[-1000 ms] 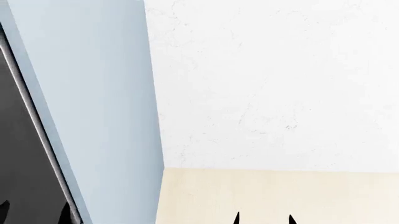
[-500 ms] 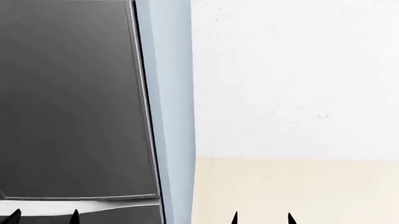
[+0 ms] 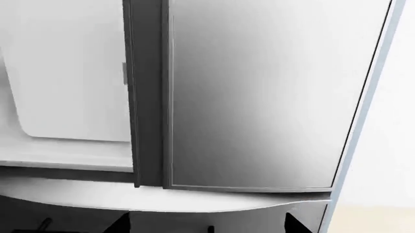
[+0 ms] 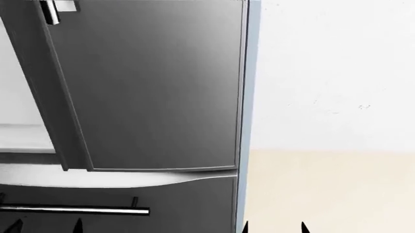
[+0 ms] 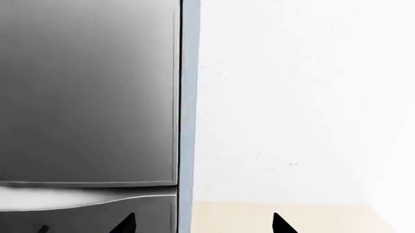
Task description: Close the fridge doors
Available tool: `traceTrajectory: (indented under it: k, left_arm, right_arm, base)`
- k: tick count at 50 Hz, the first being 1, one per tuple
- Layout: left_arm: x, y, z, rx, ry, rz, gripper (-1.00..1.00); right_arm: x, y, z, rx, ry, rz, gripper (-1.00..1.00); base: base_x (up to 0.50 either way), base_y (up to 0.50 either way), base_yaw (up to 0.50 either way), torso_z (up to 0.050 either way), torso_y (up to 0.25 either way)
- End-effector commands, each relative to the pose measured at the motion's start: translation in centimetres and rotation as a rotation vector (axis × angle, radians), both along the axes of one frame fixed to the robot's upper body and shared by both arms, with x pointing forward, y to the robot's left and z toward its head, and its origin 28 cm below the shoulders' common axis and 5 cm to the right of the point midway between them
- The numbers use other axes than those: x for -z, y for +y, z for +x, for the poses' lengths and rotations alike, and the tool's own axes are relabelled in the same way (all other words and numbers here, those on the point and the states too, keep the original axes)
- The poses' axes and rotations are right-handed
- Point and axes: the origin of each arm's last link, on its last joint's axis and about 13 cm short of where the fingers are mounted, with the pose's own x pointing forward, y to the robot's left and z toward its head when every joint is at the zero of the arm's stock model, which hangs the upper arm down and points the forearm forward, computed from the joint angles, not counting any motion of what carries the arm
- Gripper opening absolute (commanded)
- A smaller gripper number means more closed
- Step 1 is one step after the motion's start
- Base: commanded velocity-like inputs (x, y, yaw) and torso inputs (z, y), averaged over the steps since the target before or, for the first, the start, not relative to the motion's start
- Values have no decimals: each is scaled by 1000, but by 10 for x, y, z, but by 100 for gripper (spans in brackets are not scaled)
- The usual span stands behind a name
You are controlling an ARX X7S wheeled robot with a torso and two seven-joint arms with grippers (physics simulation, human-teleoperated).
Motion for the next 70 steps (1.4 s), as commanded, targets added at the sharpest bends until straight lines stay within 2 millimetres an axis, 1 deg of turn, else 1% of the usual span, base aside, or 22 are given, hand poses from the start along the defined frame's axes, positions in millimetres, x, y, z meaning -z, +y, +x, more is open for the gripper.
traceTrajectory:
  k: [1, 19, 37, 70]
  left_arm:
    - [-1, -1, -1, 1, -1, -6, 100]
    - [1, -1, 1, 3, 1, -5, 100]
    - [1, -1, 1, 0, 3, -9, 100]
    - [0, 0, 1, -3, 3, -13, 100]
  right_arm:
    - [-1, 0, -1, 3, -2, -6, 100]
    - [-1, 0, 0, 3, 1, -9, 100]
    - [0, 0, 0, 0, 6, -13, 100]
    - [-1, 0, 1, 3, 7, -22, 100]
  base:
    - [-348, 500, 0, 0, 0]
    - [-341, 500, 0, 0, 0]
    - [-208, 500, 0, 0, 0]
    - [-7, 500, 0, 0, 0]
